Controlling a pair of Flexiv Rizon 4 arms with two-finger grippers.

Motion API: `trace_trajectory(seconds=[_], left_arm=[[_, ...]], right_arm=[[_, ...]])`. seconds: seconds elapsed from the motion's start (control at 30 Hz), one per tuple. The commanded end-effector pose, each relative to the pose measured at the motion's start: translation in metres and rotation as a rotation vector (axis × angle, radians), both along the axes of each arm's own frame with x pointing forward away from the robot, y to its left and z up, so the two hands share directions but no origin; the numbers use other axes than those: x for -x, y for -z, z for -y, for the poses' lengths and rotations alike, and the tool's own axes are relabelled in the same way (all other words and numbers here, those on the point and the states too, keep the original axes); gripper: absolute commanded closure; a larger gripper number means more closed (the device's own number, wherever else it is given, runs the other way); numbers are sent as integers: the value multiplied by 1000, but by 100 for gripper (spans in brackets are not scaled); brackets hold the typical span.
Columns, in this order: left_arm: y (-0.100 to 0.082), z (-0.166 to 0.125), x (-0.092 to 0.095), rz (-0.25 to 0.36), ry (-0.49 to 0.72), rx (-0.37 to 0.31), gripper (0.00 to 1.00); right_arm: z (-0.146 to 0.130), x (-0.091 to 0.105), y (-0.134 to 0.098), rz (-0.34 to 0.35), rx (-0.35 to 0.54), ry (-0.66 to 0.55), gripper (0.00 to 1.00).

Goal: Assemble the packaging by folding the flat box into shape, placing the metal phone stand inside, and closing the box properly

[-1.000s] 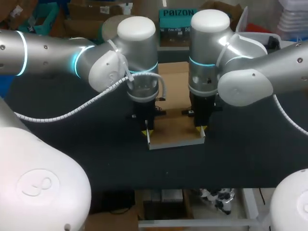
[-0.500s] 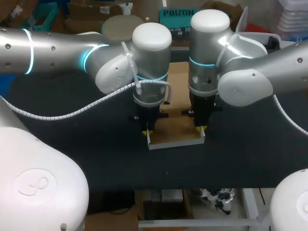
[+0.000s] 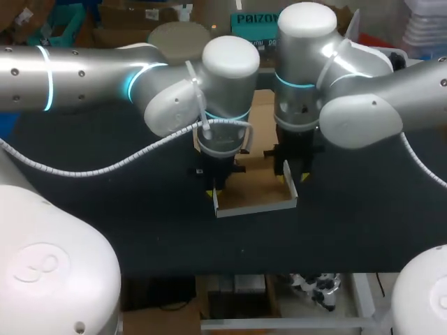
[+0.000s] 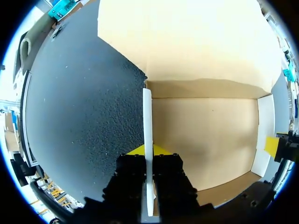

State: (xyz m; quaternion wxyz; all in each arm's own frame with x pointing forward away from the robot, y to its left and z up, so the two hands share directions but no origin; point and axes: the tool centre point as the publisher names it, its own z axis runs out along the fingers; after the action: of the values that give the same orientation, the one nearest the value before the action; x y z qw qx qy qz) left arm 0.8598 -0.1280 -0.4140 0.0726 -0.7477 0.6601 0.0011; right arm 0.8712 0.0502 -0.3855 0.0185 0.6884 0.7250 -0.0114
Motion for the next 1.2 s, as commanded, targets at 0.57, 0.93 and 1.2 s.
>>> trace_trajectory(seconds=[0.57,0.93,1.2], left_arm=[[0,-1,5,13,9,-34,100],[0,-1,5,13,9,-34,100],[-3,-11,3,35,80,-45,100]], right_arm=[[40,9,-50,61,-219,-133,0],[43,5,-50,55,-239,-152,0],[68,9,-74,115,-356,-468,0]])
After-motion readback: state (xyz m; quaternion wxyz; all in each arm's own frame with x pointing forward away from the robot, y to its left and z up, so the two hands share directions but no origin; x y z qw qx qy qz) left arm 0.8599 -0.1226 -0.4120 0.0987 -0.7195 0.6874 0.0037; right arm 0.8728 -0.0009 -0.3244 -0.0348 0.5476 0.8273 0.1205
